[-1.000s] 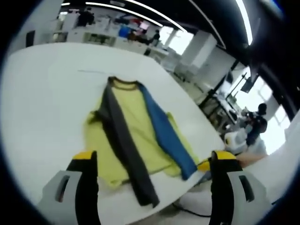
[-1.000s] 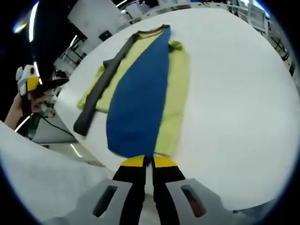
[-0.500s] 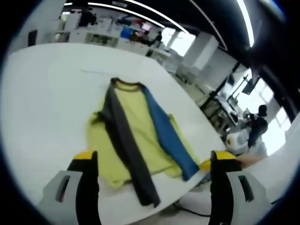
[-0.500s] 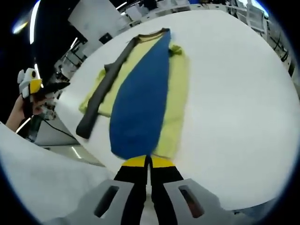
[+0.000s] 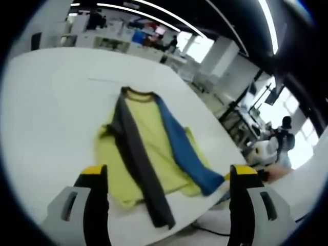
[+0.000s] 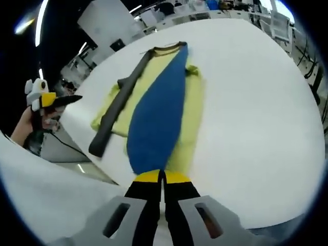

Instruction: Fold the garment on the visible template until the final outline fits inside the template.

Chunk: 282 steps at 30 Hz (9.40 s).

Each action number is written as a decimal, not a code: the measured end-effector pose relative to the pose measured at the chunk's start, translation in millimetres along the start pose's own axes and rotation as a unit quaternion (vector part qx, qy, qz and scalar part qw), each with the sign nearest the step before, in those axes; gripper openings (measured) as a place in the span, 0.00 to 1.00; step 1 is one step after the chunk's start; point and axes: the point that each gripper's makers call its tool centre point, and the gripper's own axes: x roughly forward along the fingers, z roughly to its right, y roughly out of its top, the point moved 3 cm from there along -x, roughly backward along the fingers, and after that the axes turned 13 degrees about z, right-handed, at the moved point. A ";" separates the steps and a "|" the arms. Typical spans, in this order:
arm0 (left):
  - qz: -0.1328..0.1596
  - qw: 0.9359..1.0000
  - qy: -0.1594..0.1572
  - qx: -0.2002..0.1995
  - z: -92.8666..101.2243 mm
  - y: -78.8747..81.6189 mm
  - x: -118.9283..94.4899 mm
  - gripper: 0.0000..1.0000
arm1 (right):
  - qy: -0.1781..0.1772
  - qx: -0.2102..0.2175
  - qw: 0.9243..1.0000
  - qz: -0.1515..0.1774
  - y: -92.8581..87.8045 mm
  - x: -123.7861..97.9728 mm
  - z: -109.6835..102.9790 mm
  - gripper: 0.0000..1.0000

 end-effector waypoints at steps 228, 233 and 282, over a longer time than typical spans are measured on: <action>0.027 0.999 0.040 -0.024 -15.4 16.1 -22.4 0.95 | -0.097 -0.117 0.986 0.062 128.2 4.6 105.3 0.68; 0.021 0.999 0.038 -0.021 -14.4 13.5 -24.3 0.95 | -0.081 -0.118 0.987 0.071 124.7 0.9 86.3 0.72; -0.030 0.999 0.028 -0.019 1.1 -30.4 -40.0 0.96 | -0.021 -0.064 0.995 0.075 64.6 -35.1 25.9 1.00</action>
